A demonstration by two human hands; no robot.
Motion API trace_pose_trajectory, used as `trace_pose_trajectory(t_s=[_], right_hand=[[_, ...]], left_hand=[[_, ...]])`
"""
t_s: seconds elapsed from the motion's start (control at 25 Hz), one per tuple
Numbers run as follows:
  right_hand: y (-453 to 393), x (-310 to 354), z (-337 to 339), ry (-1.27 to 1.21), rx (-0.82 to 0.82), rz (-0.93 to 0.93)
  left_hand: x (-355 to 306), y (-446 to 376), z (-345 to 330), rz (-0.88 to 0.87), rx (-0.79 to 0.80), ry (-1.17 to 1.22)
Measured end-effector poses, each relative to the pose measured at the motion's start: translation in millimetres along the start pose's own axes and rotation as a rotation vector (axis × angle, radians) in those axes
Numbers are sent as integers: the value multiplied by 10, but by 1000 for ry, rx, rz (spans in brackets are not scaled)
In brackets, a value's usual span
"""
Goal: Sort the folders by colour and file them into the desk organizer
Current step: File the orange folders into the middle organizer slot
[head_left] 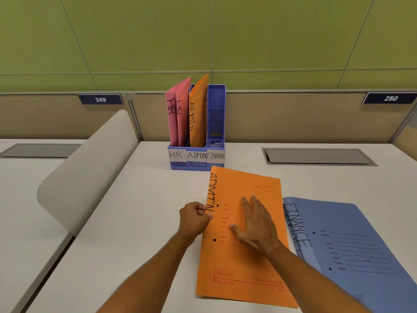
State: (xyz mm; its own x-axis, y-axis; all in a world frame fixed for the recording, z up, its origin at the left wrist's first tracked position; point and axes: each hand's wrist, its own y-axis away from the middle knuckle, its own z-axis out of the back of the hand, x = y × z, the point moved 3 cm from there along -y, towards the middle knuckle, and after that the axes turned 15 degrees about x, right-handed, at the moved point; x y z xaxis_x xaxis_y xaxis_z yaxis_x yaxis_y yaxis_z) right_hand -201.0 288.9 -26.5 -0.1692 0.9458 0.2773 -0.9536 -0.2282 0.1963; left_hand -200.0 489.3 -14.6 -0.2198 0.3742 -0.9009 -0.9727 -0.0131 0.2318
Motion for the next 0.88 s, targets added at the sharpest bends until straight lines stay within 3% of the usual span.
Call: trace_pose_trajectory(t_s=[0.44,0.88], right_hand=[[-624,467,1318,8,-373,72],[-1088,995,2617,81,-717,221]], left_hand=[[-703,-284,824,-199,-159,66],[-1234,-531,1469,-428,-315,-32]])
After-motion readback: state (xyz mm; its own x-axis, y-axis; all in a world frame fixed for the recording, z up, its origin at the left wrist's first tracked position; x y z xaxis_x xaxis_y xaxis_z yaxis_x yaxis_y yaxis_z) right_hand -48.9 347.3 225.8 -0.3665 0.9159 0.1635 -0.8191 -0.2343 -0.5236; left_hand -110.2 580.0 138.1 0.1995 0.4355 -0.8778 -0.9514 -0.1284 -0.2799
